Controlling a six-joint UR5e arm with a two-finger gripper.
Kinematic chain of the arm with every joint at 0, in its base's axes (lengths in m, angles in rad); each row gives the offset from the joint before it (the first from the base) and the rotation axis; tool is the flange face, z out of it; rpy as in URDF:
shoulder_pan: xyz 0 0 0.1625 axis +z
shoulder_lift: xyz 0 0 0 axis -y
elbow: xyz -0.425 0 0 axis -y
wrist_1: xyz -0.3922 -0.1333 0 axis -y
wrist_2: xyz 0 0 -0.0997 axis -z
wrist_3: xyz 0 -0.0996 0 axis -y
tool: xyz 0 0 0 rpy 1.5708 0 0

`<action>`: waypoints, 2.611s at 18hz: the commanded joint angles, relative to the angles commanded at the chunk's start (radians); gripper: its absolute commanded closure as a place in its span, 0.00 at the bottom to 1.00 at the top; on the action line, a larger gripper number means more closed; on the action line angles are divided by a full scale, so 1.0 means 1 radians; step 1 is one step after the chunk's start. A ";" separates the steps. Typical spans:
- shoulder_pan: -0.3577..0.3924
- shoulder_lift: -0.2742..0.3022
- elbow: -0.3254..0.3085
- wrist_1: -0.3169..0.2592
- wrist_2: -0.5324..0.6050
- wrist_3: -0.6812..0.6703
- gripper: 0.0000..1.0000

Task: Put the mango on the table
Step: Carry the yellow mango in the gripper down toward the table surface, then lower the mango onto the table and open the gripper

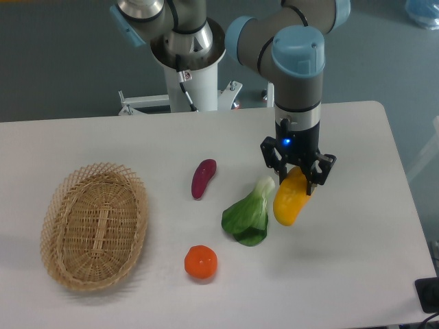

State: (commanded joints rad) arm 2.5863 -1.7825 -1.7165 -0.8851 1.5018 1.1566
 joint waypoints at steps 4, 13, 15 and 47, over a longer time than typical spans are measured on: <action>0.000 -0.002 0.002 -0.002 0.000 -0.002 0.43; -0.034 -0.096 0.035 0.118 0.005 -0.120 0.43; -0.044 -0.136 0.043 0.152 0.008 -0.132 0.43; -0.143 -0.411 0.190 0.206 0.020 -0.126 0.00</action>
State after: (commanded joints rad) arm 2.4436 -2.1936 -1.5263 -0.6796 1.5217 1.0309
